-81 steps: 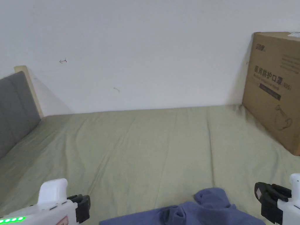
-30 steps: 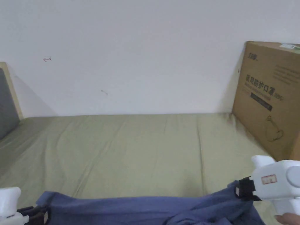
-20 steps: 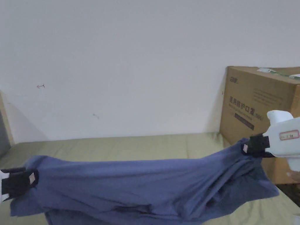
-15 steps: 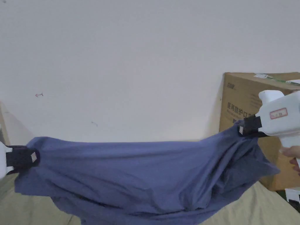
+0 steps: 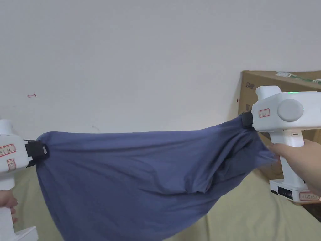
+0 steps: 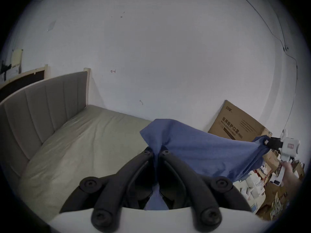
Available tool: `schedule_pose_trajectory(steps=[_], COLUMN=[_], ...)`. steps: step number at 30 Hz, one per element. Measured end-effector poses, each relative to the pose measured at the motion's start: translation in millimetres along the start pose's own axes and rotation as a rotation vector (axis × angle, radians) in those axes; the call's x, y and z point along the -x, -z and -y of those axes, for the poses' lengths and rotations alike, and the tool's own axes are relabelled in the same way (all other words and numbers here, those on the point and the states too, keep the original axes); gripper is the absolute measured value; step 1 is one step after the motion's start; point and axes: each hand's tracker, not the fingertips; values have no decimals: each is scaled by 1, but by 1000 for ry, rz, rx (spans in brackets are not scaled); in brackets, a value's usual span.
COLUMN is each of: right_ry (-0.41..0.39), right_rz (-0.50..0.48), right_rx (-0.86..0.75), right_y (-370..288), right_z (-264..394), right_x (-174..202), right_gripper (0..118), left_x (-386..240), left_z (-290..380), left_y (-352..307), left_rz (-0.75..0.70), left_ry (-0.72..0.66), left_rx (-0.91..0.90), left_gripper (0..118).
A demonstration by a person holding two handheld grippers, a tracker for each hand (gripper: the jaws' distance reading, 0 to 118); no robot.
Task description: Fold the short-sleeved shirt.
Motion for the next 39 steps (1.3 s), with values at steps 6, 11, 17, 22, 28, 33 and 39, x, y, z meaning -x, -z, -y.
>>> schedule_pose_trajectory(steps=[6,11,17,22,28,33,39], right_ry=[-41,-31,-68,-188,-226,-136,95], right_rz=[-19,-41,-95,-126,-183,-215,-176], right_rx=[149,414,601,642,686,739,628], right_y=[19,19,-30,-76,-110,-128,-171], right_z=[109,249,357,383,388,381,359], right_x=[-13,-37,-49,-35,-35,-44,-55], right_gripper=[5,5,5,5,5,49,104], left_x=[23,60,82,90,88,85,85], left_z=[88,205,287,290,285,274,260], left_y=[17,6,-40,-78,-105,-120,-150], left_rz=[14,-35,-19,-32,-27,15,111], left_ry=[63,-2,107,82,130,118,-43], left_rx=[200,479,718,755,783,797,652], left_gripper=[4,4,4,4,4,17,115])
